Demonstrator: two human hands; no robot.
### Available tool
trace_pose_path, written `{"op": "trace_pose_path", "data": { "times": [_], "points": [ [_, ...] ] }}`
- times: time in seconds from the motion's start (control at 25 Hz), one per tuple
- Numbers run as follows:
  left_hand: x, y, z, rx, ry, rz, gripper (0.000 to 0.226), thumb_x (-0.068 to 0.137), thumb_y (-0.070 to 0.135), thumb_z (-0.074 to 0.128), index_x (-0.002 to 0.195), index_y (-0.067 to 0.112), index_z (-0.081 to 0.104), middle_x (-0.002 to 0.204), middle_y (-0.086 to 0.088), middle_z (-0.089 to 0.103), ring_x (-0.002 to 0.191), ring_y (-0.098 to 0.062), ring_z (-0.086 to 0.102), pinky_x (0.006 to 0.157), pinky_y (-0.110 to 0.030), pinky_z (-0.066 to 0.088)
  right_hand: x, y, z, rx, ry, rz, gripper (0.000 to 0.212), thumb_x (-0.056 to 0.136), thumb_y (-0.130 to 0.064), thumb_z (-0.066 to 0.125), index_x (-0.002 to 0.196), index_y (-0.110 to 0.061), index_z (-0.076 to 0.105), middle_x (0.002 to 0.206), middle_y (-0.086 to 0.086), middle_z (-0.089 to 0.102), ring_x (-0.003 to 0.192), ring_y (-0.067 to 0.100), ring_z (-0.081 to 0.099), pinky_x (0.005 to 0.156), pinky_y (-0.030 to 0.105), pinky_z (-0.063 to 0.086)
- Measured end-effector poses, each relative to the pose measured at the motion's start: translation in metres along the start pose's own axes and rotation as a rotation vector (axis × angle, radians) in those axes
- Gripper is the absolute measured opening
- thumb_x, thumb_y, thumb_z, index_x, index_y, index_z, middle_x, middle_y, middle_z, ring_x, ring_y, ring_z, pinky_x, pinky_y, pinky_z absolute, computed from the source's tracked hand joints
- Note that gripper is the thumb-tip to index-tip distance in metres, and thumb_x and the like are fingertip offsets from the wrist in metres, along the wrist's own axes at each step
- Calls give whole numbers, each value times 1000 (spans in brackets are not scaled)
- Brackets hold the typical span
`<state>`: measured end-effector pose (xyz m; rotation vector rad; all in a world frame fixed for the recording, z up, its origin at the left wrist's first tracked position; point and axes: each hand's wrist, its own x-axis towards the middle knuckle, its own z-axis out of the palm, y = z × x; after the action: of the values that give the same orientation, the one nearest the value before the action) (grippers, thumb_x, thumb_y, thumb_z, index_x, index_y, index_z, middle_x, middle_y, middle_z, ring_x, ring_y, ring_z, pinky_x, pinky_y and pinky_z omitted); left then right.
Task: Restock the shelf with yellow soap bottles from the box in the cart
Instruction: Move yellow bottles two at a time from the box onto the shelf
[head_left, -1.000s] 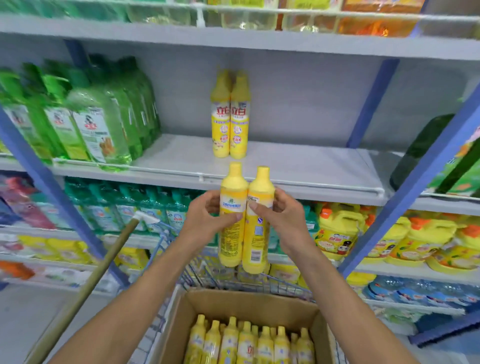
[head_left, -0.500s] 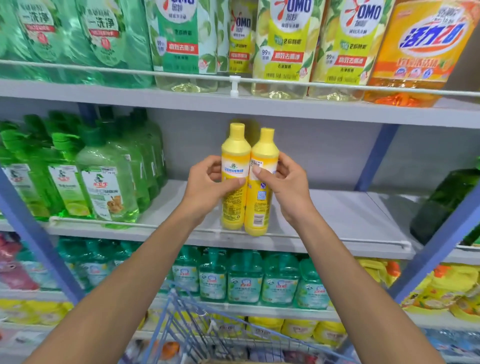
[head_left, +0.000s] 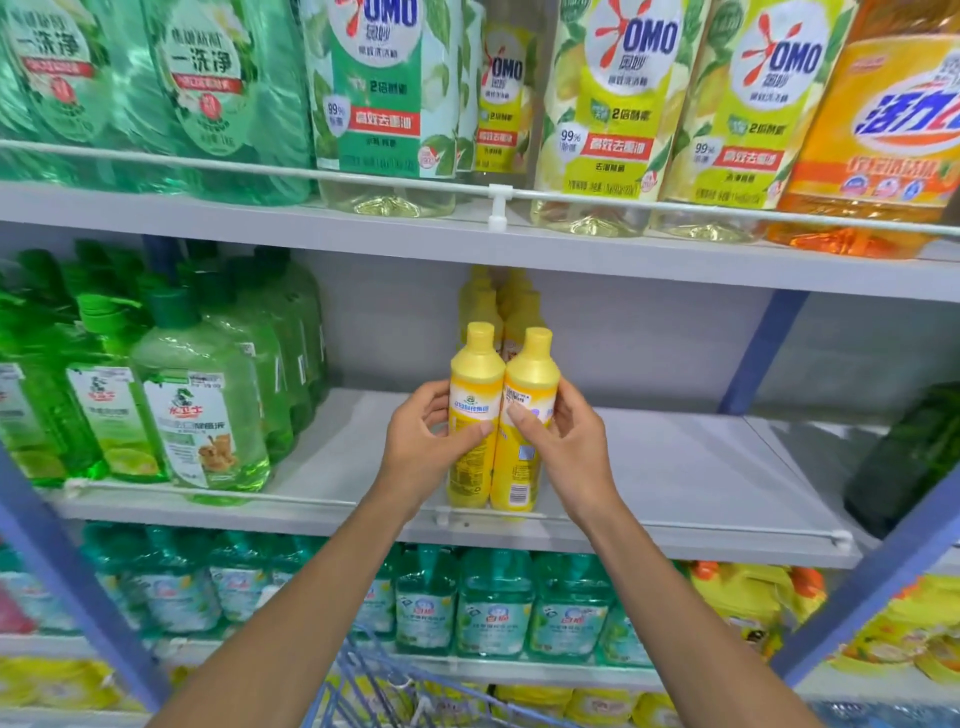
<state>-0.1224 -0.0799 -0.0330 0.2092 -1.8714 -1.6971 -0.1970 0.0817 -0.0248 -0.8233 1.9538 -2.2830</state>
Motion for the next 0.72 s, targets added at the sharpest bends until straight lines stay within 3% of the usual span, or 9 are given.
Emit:
{"op": "trace_pose_path", "data": {
  "times": [0.12, 0.28, 0.44, 0.52, 0.6, 0.72],
  "points": [
    [-4, -3, 4, -29, 12, 0, 64, 68, 14, 92, 124, 14, 60, 117, 1, 71, 107, -8, 67, 89, -21, 55, -8, 11, -5, -44, 34, 45, 66, 83, -21, 83, 140, -17, 50, 130, -2, 70, 117, 15, 68, 97, 41, 58],
    [-8, -8, 8, 95, 68, 0, 58, 72, 29, 90, 123, 21, 63, 114, 8, 70, 104, -8, 66, 87, -28, 58, -22, 22, -8, -280, 126, 13, 62, 73, -43, 87, 127, -24, 61, 122, -13, 69, 111, 1, 65, 93, 30, 59],
    [-6, -15, -3, 137, -18, -9, 53, 77, 34, 86, 124, 22, 65, 112, 9, 73, 103, -9, 68, 92, -33, 58, -15, 20, -22, -248, 1, 9, 54, 83, -24, 82, 133, -15, 62, 125, -5, 71, 111, 2, 68, 93, 23, 57],
    [-4, -18, -10, 106, -90, -38, 52, 77, 36, 86, 122, 22, 63, 115, 7, 73, 108, -10, 68, 97, -36, 56, -11, 18, -33, -202, -80, 33, 56, 87, -15, 77, 139, -11, 56, 131, -1, 69, 117, 7, 67, 98, 27, 56],
    [-8, -16, -10, 37, -119, -60, 51, 77, 30, 87, 121, 20, 62, 117, 5, 72, 110, -11, 68, 99, -35, 55, -11, 18, -37, -168, -142, 42, 54, 90, -14, 74, 140, -11, 55, 134, -1, 68, 123, 12, 65, 102, 32, 55],
    [-15, -15, 2, -7, -117, -31, 54, 75, 21, 88, 123, 17, 64, 117, 3, 73, 109, -11, 68, 93, -30, 57, -15, 19, -29, -188, -131, 24, 54, 84, -21, 82, 134, -18, 62, 130, -3, 67, 121, 10, 65, 97, 28, 55]
  ]
}}
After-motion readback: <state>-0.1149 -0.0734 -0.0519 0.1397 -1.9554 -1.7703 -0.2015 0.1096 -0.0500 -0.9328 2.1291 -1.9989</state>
